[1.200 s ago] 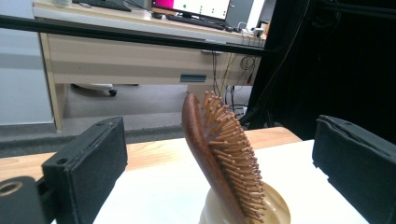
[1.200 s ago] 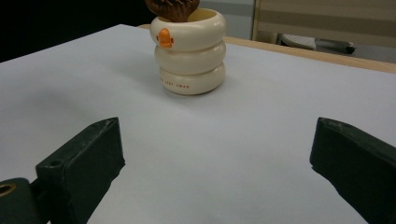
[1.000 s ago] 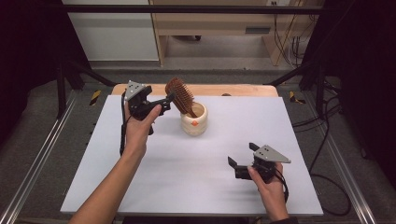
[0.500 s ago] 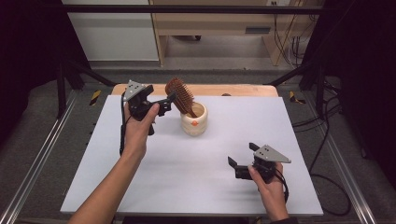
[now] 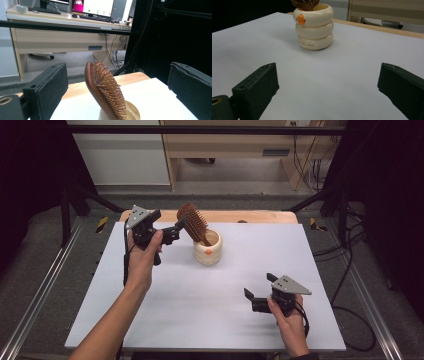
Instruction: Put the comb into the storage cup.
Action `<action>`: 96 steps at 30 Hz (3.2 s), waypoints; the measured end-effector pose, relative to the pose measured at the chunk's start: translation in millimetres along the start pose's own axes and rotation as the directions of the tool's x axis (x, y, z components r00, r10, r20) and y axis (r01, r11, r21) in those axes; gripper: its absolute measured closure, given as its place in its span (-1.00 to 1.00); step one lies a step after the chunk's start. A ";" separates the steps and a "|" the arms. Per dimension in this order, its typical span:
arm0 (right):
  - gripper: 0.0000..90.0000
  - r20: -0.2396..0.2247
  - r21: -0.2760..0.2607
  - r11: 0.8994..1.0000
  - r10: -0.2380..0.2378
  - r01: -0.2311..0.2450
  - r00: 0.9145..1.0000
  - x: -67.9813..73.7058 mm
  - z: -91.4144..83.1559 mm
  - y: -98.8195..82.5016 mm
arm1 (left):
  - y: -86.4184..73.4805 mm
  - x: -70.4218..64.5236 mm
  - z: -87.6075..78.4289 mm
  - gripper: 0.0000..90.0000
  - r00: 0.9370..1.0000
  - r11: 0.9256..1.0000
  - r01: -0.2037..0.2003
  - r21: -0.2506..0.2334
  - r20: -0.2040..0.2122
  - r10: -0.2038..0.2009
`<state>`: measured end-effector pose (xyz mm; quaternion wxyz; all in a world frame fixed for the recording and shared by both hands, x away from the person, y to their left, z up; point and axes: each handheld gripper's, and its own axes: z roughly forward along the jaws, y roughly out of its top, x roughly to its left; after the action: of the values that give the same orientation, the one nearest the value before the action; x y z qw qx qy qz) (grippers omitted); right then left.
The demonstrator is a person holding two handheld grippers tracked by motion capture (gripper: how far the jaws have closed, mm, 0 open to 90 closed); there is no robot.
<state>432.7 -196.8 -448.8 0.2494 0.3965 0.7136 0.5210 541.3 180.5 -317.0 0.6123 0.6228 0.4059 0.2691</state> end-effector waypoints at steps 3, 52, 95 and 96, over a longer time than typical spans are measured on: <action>-0.92 0.002 0.000 1.000 0.000 0.000 1.000 -0.2 -0.2 0.0 | 1.8 1.3 -2.5 -0.93 1.000 1.000 -0.001 0.000 -0.005 0.001; -0.91 0.003 -0.005 1.000 -0.006 0.006 1.000 -1.0 -1.8 -0.4 | 12.6 20.2 -62.6 -0.94 0.995 0.996 -0.093 -0.007 -0.028 0.093; -0.91 0.011 -0.005 1.000 -0.017 0.017 1.000 -2.8 -3.8 -1.2 | -24.5 68.5 -132.1 -0.94 0.992 0.998 -0.054 -0.041 -0.117 0.049; -0.91 0.013 -0.004 1.000 -0.017 0.017 1.000 -3.0 -4.1 -1.3 | -25.5 69.9 -134.5 -0.94 0.992 0.998 -0.055 -0.040 -0.119 0.050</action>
<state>430.8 -201.7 -448.8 0.2592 0.3933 0.7142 0.5178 461.7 310.0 -339.2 0.5935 0.6028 0.4188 0.3302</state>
